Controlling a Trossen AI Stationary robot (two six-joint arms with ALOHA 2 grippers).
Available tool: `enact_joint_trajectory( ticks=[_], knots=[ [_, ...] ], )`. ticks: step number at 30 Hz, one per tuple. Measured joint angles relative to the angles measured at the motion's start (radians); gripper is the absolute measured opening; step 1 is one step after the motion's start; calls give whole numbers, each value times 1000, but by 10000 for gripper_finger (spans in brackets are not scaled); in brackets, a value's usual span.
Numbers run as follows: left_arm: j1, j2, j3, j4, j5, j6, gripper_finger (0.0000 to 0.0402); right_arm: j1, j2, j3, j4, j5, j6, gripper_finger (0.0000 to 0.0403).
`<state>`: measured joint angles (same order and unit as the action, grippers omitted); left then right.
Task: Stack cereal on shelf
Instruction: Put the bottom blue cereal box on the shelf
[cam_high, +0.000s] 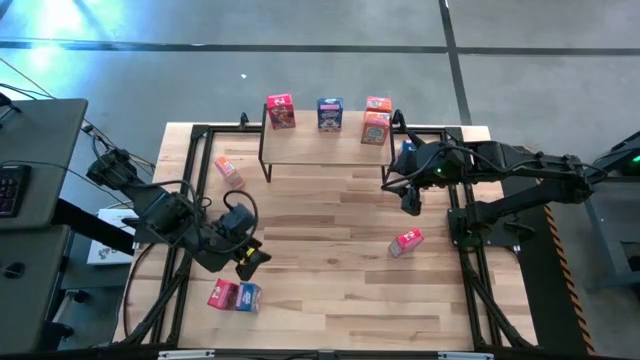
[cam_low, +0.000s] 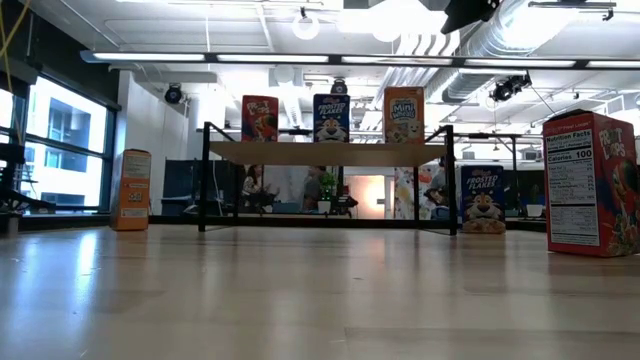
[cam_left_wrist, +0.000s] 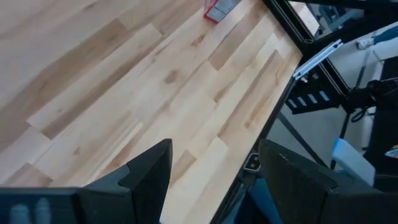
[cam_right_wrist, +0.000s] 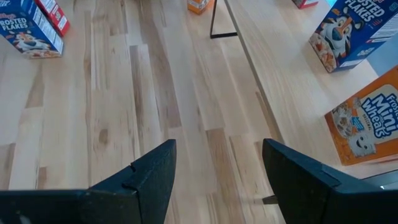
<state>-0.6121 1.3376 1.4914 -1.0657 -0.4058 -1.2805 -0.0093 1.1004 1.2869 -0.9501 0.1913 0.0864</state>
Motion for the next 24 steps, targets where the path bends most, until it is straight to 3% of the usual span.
enact_joint_trajectory(
  ticks=[13,24],
  knots=[
    [12,0,-43,-28,9,-25,283,5,0,0,-58,0,19,232],
    [13,0,-112,-28,113,-249,305,5,0,0,-69,0,21,232]
  ],
)
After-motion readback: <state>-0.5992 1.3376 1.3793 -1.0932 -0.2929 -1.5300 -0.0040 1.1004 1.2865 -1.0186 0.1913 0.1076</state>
